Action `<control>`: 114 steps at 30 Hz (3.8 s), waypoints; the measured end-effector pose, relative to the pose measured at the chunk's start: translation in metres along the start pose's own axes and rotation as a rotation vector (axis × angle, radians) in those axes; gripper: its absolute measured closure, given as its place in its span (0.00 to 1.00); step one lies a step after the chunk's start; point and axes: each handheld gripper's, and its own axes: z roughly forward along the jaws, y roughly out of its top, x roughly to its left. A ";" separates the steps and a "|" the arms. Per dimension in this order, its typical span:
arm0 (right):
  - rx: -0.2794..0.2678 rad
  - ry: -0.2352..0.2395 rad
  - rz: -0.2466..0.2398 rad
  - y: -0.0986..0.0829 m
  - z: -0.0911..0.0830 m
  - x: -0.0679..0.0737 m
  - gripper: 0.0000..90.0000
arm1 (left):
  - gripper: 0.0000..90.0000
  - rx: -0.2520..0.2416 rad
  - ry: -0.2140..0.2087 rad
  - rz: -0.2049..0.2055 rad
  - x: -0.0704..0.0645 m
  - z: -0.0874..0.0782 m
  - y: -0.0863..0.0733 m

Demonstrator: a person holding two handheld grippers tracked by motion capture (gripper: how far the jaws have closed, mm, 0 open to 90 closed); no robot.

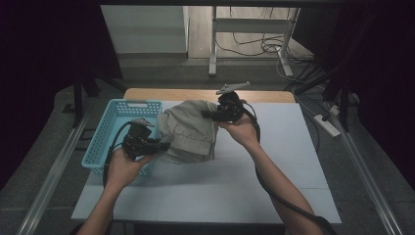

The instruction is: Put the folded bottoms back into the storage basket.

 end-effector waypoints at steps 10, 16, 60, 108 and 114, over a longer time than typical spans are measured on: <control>0.000 0.028 -0.005 0.019 0.024 0.012 0.78 | 0.82 -0.019 0.018 -0.054 0.021 -0.026 -0.008; 0.001 0.041 -0.011 0.030 0.039 0.019 0.78 | 0.82 -0.038 0.033 -0.089 0.035 -0.039 -0.015; -0.016 0.093 -0.039 0.076 0.134 0.069 0.78 | 0.82 -0.143 0.125 -0.277 0.109 -0.114 -0.067; 0.076 -0.010 -0.066 0.044 0.207 0.077 0.39 | 0.42 -0.051 0.325 -0.245 0.136 -0.076 -0.091; 0.067 -0.007 -0.071 0.049 0.195 0.073 0.28 | 0.22 -0.089 0.295 -0.224 0.132 -0.074 -0.086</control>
